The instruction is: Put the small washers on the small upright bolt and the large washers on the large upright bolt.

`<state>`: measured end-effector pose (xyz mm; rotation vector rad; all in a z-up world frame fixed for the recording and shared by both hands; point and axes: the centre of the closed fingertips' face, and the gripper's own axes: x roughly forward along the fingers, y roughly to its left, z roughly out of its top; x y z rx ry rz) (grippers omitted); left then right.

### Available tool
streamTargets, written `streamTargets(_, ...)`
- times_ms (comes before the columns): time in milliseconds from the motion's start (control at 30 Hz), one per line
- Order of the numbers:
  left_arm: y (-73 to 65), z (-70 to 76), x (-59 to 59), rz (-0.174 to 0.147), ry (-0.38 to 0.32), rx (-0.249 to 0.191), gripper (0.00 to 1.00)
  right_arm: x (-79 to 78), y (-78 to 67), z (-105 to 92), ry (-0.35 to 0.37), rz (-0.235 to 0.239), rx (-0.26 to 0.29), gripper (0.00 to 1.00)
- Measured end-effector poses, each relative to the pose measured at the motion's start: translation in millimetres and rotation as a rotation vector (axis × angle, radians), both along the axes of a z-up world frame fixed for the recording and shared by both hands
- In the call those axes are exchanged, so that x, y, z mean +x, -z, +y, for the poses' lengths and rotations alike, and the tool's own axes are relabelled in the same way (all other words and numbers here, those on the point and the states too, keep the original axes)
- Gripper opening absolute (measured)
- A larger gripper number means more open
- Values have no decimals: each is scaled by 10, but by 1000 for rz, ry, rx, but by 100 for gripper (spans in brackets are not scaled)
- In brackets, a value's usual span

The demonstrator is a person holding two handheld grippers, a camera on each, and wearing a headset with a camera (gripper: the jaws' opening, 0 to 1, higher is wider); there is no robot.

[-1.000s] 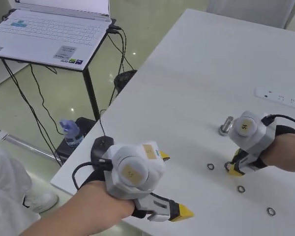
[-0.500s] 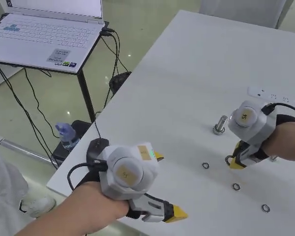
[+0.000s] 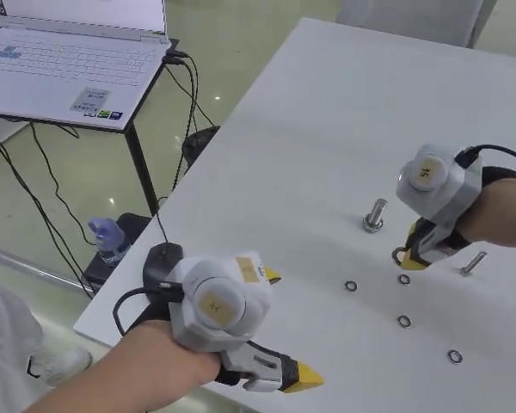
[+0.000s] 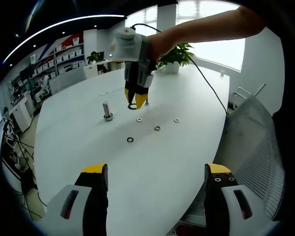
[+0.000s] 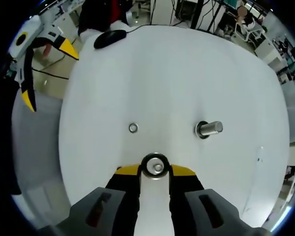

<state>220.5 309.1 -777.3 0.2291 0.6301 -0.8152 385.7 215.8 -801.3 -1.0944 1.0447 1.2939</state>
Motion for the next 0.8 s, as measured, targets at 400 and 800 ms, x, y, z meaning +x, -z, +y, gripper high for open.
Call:
streamTargets(400,-2,26,49,0,-7,0,80,268,-111,48,17,-17,5,22)
streamTargets(800,51,70,83,10,1,10,79,596,-159,188,49,-44,35,22)
